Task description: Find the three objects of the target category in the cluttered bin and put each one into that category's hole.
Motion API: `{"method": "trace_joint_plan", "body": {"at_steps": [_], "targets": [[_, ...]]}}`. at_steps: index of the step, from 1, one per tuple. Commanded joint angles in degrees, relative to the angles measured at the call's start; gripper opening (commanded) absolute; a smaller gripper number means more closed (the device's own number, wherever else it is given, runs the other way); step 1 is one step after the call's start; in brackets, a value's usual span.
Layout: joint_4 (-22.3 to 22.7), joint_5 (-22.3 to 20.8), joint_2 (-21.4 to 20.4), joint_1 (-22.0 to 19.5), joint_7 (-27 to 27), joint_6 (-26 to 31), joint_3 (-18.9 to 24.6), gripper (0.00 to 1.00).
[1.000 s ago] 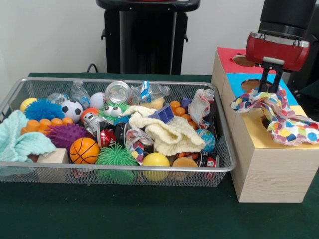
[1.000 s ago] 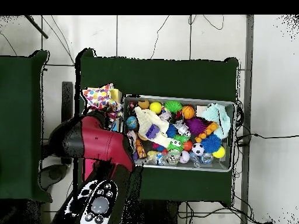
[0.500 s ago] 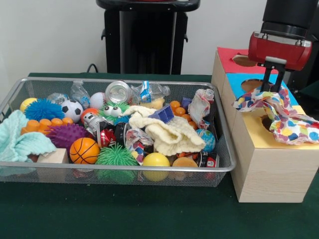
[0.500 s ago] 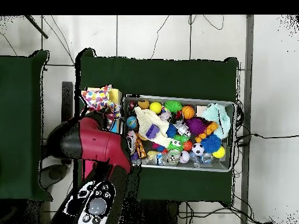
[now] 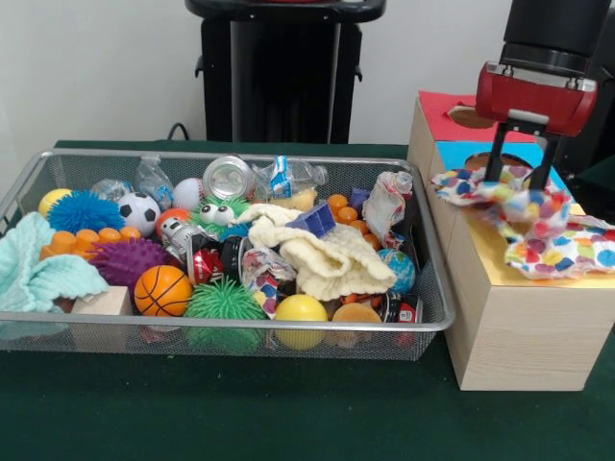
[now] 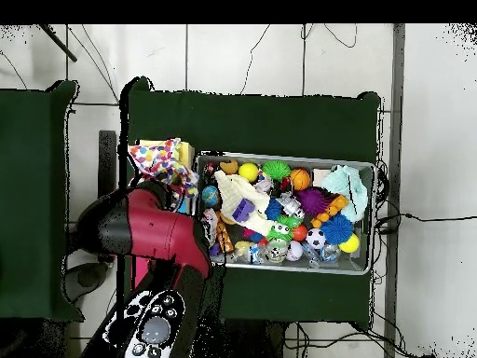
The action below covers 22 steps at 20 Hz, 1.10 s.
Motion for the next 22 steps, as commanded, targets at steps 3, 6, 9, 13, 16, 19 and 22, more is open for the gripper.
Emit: {"method": "trace_joint_plan", "body": {"at_steps": [3, 6, 9, 13, 16, 19, 22], "targets": [[3.57, 1.24, 0.58, -0.2, 12.12, 6.05, 3.16, 1.0], [4.01, 1.93, 0.25, -0.45, 12.74, 6.37, 3.8, 1.0], [4.42, 2.26, -0.19, -0.3, 13.18, 6.37, 3.92, 1.0], [3.77, 3.13, -1.05, 0.52, 14.41, 7.29, 3.4, 1.0], [2.86, 3.88, -1.62, 1.1, 15.24, 8.43, 2.88, 1.0], [2.2, 4.48, -1.97, 1.04, 15.28, 8.99, 3.02, 1.0], [2.05, 5.26, -2.04, 1.03, 15.3, 8.46, 3.45, 1.0]]}}
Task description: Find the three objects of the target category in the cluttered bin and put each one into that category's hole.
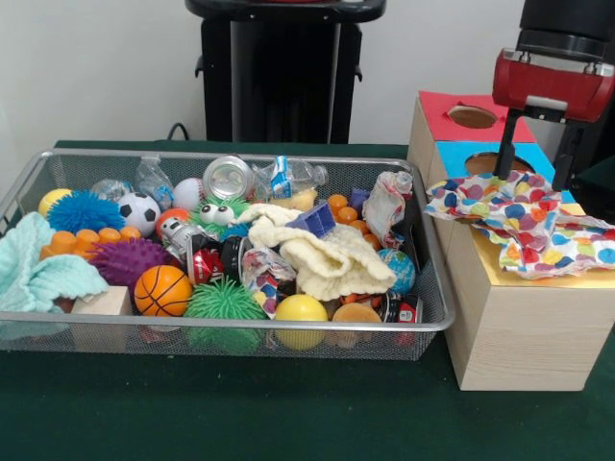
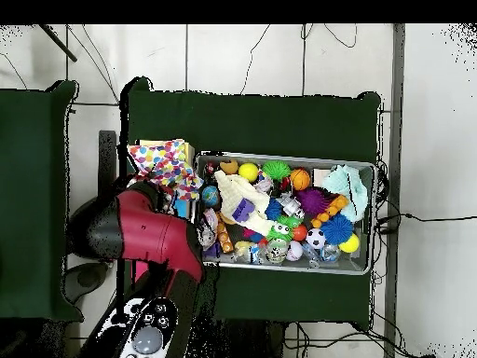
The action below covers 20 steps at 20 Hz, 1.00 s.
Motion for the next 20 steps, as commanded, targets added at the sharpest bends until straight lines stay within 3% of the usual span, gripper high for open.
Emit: {"method": "trace_joint_plan", "body": {"at_steps": [1, 9, 17, 18, 20], "targets": [[1.37, 3.58, -0.33, -0.18, 15.11, 7.17, 3.3, 1.0], [-1.84, 2.35, 4.2, 1.66, 14.65, 8.39, -2.08, 1.0], [-1.47, 2.37, 5.04, 1.79, 13.58, 7.86, -2.33, 1.0], [-1.5, 2.41, 5.08, 1.88, 13.57, 7.95, -2.45, 0.0], [-1.61, 2.71, 5.22, 2.27, 14.25, 8.32, -2.9, 0.0]]}}
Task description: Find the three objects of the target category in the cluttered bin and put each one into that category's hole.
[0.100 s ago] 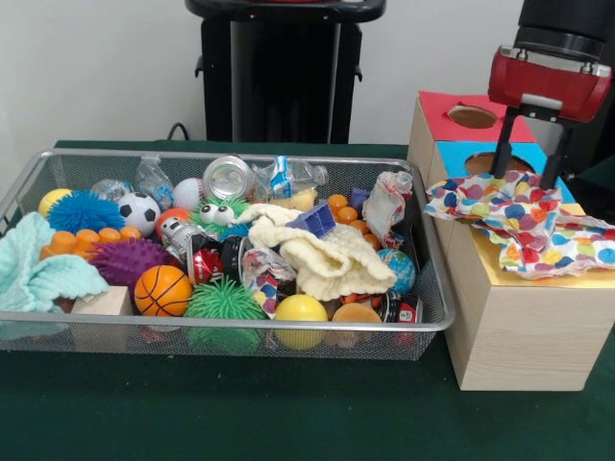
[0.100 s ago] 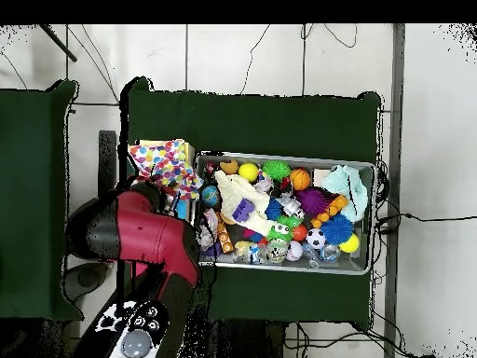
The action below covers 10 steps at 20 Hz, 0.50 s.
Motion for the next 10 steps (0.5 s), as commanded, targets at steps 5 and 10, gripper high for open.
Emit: {"method": "trace_joint_plan", "body": {"at_steps": [5, 10], "targets": [[-0.12, 2.69, 2.57, 0.57, 15.91, 8.11, 0.8, 0.0], [-0.71, 2.8, 2.11, 1.05, 16.0, 9.26, 0.1, 0.0]]}}
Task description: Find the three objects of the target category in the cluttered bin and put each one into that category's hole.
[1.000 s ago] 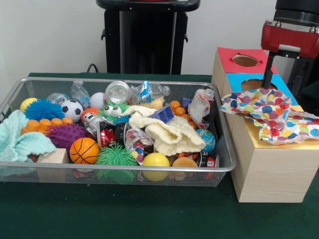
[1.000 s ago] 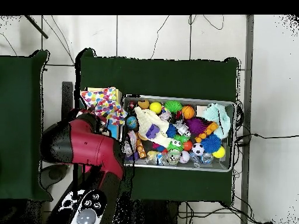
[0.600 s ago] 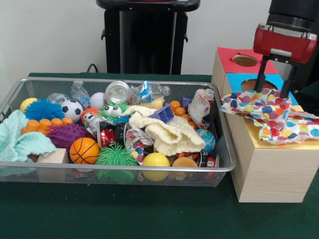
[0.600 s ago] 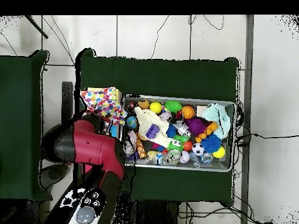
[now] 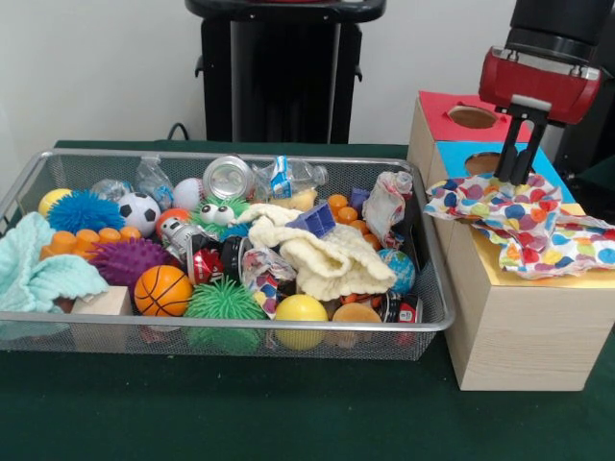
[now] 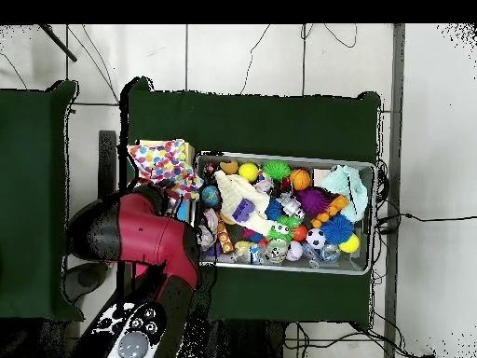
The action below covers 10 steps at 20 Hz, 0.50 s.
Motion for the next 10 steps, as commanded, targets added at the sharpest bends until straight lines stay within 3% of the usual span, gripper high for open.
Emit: {"method": "trace_joint_plan", "body": {"at_steps": [1, 10], "targets": [[-0.65, 2.99, 1.4, 0.17, 16.04, 7.91, 1.69, 0.0], [-1.24, 4.63, 0.37, -0.29, 15.41, 7.41, 2.83, 0.0]]}}
